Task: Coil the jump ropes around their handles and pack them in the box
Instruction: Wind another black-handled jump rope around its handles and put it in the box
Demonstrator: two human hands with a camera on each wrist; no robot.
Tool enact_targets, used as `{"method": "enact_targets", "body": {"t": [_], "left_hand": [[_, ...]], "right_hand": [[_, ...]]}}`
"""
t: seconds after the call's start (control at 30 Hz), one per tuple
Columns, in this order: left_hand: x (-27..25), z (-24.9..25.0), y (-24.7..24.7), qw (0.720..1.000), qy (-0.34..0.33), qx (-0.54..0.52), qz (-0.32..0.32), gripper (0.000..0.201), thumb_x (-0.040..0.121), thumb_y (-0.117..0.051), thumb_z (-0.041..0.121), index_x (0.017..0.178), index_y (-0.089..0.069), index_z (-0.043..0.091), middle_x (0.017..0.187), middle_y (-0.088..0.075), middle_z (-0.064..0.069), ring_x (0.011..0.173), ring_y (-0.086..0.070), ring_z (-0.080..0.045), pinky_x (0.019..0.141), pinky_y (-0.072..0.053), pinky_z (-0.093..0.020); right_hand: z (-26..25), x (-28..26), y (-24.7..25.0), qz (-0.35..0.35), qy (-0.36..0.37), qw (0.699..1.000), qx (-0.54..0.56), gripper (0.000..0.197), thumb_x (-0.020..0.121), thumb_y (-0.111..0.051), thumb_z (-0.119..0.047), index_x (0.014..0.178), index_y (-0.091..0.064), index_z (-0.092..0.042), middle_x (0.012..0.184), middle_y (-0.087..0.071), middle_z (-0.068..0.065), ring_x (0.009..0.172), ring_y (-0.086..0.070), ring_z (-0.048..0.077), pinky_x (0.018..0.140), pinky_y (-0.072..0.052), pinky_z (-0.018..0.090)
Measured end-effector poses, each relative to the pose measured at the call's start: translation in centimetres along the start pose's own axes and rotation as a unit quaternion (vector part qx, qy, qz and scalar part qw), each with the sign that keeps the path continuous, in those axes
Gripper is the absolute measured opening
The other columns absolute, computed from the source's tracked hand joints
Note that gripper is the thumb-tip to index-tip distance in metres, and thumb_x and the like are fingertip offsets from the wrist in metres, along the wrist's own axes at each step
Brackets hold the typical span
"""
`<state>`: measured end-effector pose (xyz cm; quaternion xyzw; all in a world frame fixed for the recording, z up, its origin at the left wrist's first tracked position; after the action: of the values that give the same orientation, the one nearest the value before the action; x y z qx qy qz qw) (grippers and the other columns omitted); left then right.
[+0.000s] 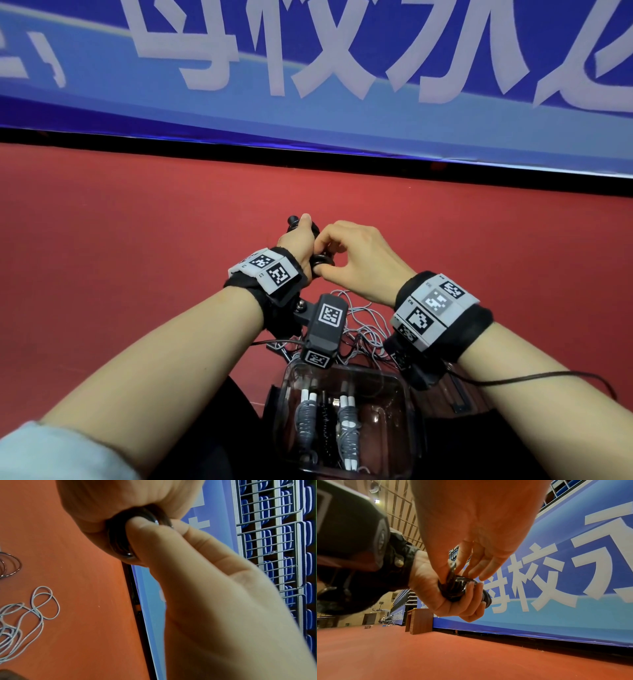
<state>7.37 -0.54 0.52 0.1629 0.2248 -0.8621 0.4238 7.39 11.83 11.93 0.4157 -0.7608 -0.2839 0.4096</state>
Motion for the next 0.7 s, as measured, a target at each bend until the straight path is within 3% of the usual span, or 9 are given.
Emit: {"method": "enact_targets", "body": {"t": [0.07,0.13,0.23,0.3,0.4,0.5,0.6,0.7], "left_hand": [[-0.1,0.0,0.0,1.0,0.0,-0.003,-0.004,0.055,0.09,-0.053,0.055,0.117,-0.056,0.007,0.078,-0.061,-0.01,0.058,-0.062,-0.025,0.056,-0.05,-0.031],[-0.2,0.1,-0.1,1.0,0.002,-0.01,-0.002,0.058,0.087,-0.055,0.055,0.116,-0.056,0.006,0.084,-0.064,-0.012,0.062,-0.065,-0.027,0.061,-0.054,-0.035],[-0.5,0.0,-0.2,1.0,0.003,-0.015,-0.006,0.055,0.084,-0.058,0.055,0.111,-0.057,0.007,0.087,-0.064,-0.013,0.074,-0.067,-0.03,0.078,-0.059,-0.046],[-0.9,0.2,0.0,1.0,-0.004,-0.006,0.011,0.058,0.079,-0.06,0.055,0.111,-0.057,0.007,0.085,-0.062,-0.011,0.078,-0.066,-0.03,0.088,-0.056,-0.051],[-1.2,0.8,0.7,0.999,-0.024,0.01,0.047,0.068,0.075,-0.059,0.06,0.116,-0.056,0.006,0.092,-0.06,-0.011,0.08,-0.063,-0.03,0.088,-0.056,-0.047],[-1.5,1.2,1.0,0.998,-0.028,0.004,0.055,0.068,0.076,-0.058,0.061,0.115,-0.056,0.006,0.095,-0.062,-0.01,0.083,-0.065,-0.029,0.089,-0.056,-0.049],[-1.4,1.0,0.9,0.999,-0.011,-0.007,0.044,0.076,0.065,-0.056,0.064,0.116,-0.056,0.008,0.101,-0.066,-0.011,0.09,-0.069,-0.031,0.09,-0.055,-0.05],[-1.8,1.1,0.9,0.999,-0.019,0.0,0.043,0.072,0.076,-0.057,0.063,0.121,-0.056,0.008,0.108,-0.066,-0.011,0.09,-0.068,-0.03,0.088,-0.056,-0.05]], "right_hand": [[0.3,0.0,0.0,0.0,-0.012,1.0,0.008,0.022,0.075,-0.073,-0.016,0.095,-0.064,-0.018,0.091,-0.063,-0.004,0.083,-0.056,0.012,0.08,-0.047,0.027],[0.2,0.0,0.0,-0.001,-0.006,1.0,0.002,0.021,0.076,-0.072,-0.017,0.095,-0.064,-0.016,0.091,-0.063,-0.003,0.083,-0.057,0.012,0.08,-0.048,0.028],[-0.3,-0.1,-0.2,0.005,0.012,1.0,-0.019,0.014,0.074,-0.067,-0.019,0.087,-0.061,-0.016,0.081,-0.06,-0.003,0.077,-0.055,0.015,0.074,-0.049,0.035],[-0.4,-0.2,-0.4,0.014,0.02,0.999,-0.034,0.013,0.072,-0.06,-0.026,0.082,-0.057,-0.018,0.077,-0.055,-0.004,0.074,-0.052,0.018,0.069,-0.048,0.036],[-0.5,-0.4,-0.7,0.033,0.025,0.998,-0.056,0.02,0.072,-0.048,-0.035,0.08,-0.057,-0.018,0.078,-0.053,-0.005,0.073,-0.049,0.019,0.067,-0.046,0.033],[-0.7,-0.6,-0.5,0.063,0.031,0.996,-0.059,0.025,0.077,-0.049,-0.033,0.085,-0.064,-0.016,0.082,-0.057,-0.004,0.076,-0.051,0.018,0.069,-0.047,0.031],[-1.1,-0.7,-0.3,0.081,0.04,0.995,-0.049,0.025,0.078,-0.051,-0.031,0.086,-0.068,-0.014,0.083,-0.059,-0.004,0.077,-0.053,0.018,0.069,-0.048,0.032],[-1.0,-0.6,-0.3,0.093,0.032,0.995,-0.008,0.018,0.078,-0.055,-0.026,0.084,-0.067,-0.013,0.083,-0.057,-0.003,0.077,-0.054,0.019,0.069,-0.049,0.034]]}}
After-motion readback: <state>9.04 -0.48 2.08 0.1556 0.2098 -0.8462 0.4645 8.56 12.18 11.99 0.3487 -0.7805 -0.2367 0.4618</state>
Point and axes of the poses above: each hand's wrist, its own x-axis towards the middle knuckle, its own y-axis out of the back of the hand, z = x × y, the point moved 9 cm from there along x, towards the middle knuckle
